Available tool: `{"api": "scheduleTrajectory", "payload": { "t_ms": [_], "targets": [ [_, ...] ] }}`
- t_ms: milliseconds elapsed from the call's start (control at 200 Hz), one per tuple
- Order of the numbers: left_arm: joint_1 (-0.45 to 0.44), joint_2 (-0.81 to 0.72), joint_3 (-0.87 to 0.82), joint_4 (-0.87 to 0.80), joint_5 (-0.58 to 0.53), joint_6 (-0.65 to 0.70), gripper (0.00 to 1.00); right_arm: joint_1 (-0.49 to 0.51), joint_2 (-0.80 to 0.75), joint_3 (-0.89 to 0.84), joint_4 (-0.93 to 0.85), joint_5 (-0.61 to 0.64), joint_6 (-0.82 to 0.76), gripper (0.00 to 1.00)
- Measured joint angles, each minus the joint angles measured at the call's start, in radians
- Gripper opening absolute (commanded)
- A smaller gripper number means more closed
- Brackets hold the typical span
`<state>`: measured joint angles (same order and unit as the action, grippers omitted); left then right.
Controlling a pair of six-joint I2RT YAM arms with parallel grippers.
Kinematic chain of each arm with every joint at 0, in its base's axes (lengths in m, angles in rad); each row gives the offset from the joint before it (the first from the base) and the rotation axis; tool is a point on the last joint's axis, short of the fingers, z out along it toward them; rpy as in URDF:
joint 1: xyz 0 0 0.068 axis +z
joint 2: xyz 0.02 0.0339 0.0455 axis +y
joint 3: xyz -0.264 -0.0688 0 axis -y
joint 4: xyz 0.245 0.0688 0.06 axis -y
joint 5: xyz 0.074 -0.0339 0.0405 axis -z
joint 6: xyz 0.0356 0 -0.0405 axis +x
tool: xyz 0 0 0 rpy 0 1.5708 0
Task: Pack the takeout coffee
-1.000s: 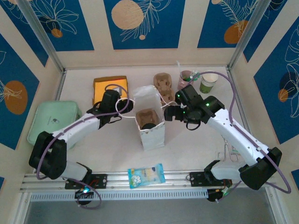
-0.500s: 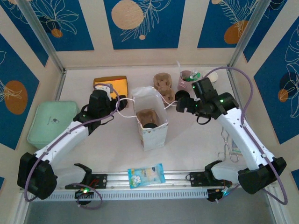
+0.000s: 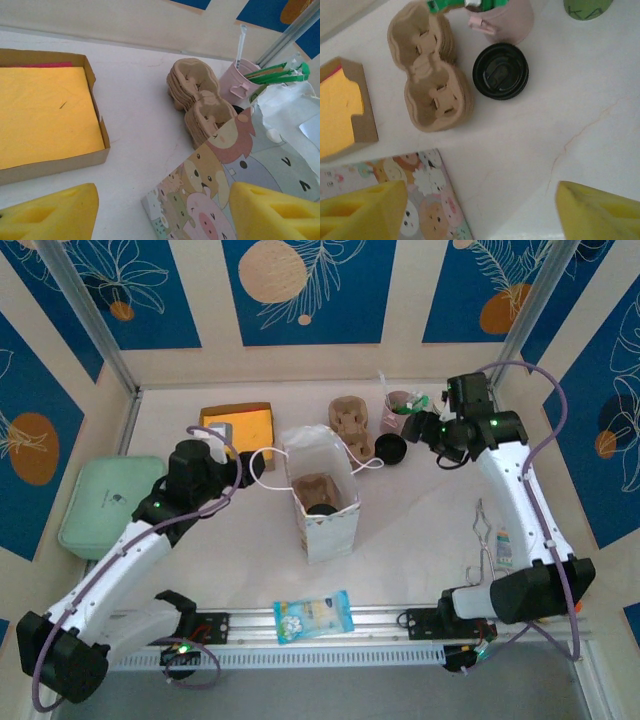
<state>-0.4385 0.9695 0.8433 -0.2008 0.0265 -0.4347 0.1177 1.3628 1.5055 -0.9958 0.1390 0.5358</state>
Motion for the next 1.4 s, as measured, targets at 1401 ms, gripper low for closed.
{"api": "scheduleTrajectory", "payload": {
  "t_ms": [1401],
  "targets": [
    [0.000, -0.078, -0.018, -0.061, -0.012, 0.051, 0.70, -0.180, 0.662, 0.472, 0.039, -0.121, 0.031, 0.33]
  ]
}}
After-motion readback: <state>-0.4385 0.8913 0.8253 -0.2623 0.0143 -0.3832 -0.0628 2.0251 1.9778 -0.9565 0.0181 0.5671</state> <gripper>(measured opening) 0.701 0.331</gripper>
